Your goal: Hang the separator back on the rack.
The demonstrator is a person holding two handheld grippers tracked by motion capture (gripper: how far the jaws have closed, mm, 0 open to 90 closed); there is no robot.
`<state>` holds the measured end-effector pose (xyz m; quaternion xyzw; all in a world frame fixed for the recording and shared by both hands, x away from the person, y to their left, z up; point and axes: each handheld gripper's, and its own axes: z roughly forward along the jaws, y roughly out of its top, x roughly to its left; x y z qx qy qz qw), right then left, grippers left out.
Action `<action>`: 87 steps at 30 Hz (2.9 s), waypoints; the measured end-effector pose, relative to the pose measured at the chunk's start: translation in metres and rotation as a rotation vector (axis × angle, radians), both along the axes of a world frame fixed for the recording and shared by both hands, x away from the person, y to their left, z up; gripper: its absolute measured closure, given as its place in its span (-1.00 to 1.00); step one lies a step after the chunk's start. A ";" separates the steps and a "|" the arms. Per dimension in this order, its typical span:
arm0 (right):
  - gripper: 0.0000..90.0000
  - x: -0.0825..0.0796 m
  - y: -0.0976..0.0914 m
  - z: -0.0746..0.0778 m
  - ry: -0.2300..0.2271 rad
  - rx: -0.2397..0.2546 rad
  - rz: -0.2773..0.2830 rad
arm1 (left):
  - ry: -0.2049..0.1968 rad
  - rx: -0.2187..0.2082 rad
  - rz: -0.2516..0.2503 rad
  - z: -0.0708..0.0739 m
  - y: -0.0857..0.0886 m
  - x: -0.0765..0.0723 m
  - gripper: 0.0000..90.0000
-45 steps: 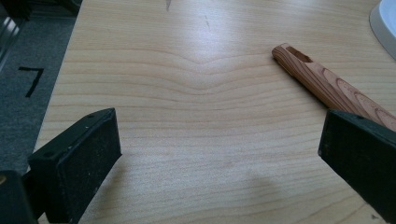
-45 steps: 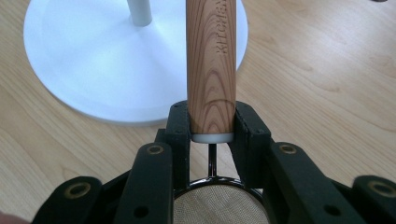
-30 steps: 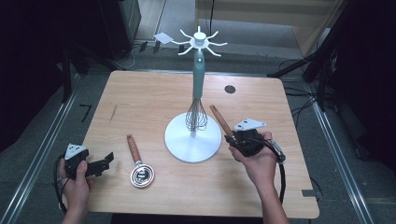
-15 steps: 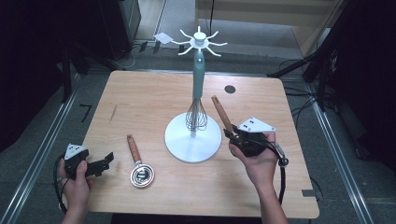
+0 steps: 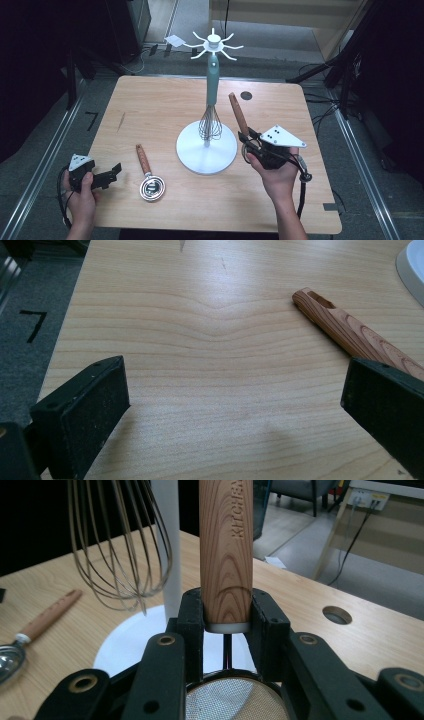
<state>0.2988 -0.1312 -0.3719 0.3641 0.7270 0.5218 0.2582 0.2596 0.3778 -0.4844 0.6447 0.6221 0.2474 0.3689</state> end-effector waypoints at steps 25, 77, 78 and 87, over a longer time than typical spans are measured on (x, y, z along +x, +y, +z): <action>0.59 -0.011 0.009 0.025 -0.140 0.143 -0.032 | 0.000 -0.002 -0.001 0.000 0.001 0.000 -1.00; 0.59 -0.013 0.018 0.070 -0.248 0.231 -0.035 | -0.004 -0.009 0.001 0.000 0.001 -0.001 -1.00; 0.59 -0.013 0.018 0.070 -0.248 0.231 -0.035 | -0.004 -0.008 0.001 0.000 0.001 -0.001 -1.00; 0.59 -0.013 0.020 0.074 -0.259 0.228 -0.027 | -0.004 -0.009 0.001 0.000 0.001 -0.001 -1.00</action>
